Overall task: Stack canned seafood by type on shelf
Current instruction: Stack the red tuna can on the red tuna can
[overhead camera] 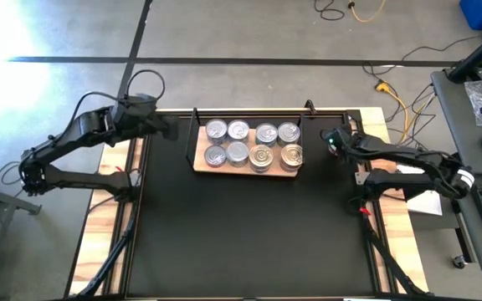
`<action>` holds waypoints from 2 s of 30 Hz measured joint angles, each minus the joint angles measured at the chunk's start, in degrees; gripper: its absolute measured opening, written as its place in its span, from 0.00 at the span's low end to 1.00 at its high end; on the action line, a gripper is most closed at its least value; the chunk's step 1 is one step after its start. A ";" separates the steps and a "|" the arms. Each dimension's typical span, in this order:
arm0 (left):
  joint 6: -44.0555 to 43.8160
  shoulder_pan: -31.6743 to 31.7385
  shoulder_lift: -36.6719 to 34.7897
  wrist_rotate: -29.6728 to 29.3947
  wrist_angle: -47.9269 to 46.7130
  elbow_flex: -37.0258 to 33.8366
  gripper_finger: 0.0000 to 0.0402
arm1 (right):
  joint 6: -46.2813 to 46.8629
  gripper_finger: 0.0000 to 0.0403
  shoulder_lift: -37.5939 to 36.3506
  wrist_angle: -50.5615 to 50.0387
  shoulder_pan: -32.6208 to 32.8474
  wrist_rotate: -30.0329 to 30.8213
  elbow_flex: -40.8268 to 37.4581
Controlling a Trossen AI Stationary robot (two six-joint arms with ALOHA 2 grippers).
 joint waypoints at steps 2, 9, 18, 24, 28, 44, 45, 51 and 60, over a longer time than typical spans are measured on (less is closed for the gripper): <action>-0.51 0.01 -0.08 -2.38 -0.85 0.01 0.46 | -0.68 0.07 0.91 2.54 0.04 -0.09 -1.68; 2.78 -0.52 -0.08 -2.38 -1.46 0.00 0.46 | -0.78 0.03 1.56 2.94 6.54 -4.37 -4.81; 14.65 -9.20 -0.19 1.64 1.85 0.00 0.46 | -1.48 0.03 1.29 -14.00 23.45 -7.01 -0.46; 16.98 -20.39 0.08 1.67 4.21 0.00 0.46 | -1.14 0.03 1.42 -19.03 36.68 -10.28 1.86; 16.46 -27.77 0.31 1.36 4.53 0.00 0.46 | -1.28 0.03 2.30 -18.89 45.43 -12.82 3.10; 13.92 -35.65 2.46 1.01 4.73 -0.02 0.46 | -11.77 0.03 35.15 -14.53 64.11 -17.80 30.89; 13.92 -35.65 2.77 1.01 4.71 -0.04 0.46 | -13.98 0.03 36.83 -14.18 63.78 -17.75 33.51; 12.18 -35.75 4.29 1.23 4.65 -0.04 0.46 | -32.98 0.03 40.88 -14.04 61.31 -17.92 45.76; 7.35 -39.69 7.53 1.32 4.25 -0.44 0.46 | -69.18 0.03 30.21 -15.25 63.09 -7.76 50.57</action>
